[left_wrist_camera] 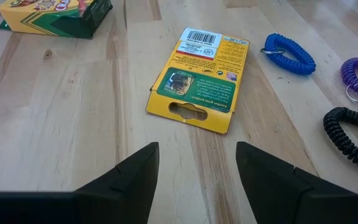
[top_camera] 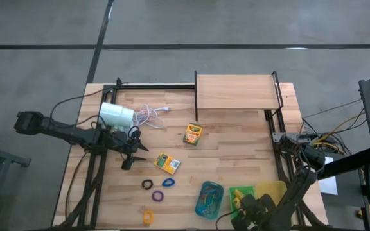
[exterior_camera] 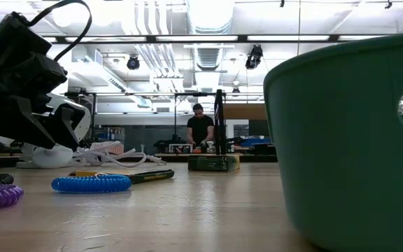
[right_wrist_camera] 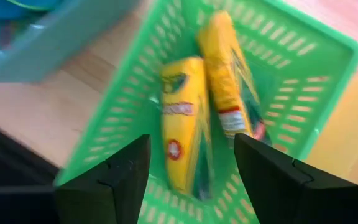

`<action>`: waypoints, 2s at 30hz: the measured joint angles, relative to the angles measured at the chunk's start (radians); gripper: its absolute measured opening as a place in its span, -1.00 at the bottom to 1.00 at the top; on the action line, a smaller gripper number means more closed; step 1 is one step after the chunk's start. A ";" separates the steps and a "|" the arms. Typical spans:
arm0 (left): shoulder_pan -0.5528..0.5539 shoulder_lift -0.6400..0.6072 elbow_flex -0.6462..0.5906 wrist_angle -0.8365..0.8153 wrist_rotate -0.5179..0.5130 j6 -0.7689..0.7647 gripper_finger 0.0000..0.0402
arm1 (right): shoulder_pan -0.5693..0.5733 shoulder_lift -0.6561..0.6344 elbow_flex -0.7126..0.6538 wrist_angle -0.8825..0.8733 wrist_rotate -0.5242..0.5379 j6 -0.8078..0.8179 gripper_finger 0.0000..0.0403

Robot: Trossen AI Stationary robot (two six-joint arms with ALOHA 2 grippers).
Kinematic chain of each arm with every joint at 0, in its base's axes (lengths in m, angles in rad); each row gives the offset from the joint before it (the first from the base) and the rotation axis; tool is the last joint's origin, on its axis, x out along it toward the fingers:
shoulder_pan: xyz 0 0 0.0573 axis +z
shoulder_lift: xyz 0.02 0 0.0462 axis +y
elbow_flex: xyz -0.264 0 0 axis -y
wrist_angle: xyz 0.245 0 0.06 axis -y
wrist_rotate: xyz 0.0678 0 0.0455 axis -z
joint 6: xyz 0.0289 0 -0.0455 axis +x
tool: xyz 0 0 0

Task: Pick & Place Office Desk Supplies
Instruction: Put the crayon box into the green bin

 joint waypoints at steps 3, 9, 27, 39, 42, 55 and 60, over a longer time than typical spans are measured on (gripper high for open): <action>0.000 0.000 0.000 0.000 0.000 0.000 0.08 | 0.000 -0.014 0.026 -0.014 0.060 -0.028 0.11; 0.000 0.000 0.000 0.000 0.000 0.000 0.08 | 0.000 -0.088 0.052 -0.163 0.240 -0.059 0.11; 0.000 0.000 0.000 0.000 0.000 0.000 0.08 | -0.206 -0.272 -0.072 -0.156 0.576 -0.739 0.11; 0.000 0.000 0.000 0.000 0.000 0.000 0.08 | -0.437 -0.558 -0.514 0.731 0.358 -1.508 0.11; 0.000 0.000 0.000 0.000 0.000 0.000 0.08 | -0.509 -0.615 -0.660 1.023 0.303 -1.660 0.11; 0.000 0.000 0.000 0.000 0.000 0.000 0.08 | -0.674 -0.438 -0.806 1.644 0.239 -1.983 0.11; 0.000 0.000 0.000 0.001 0.000 0.000 0.08 | -0.672 -0.296 -0.727 1.665 0.240 -1.960 0.11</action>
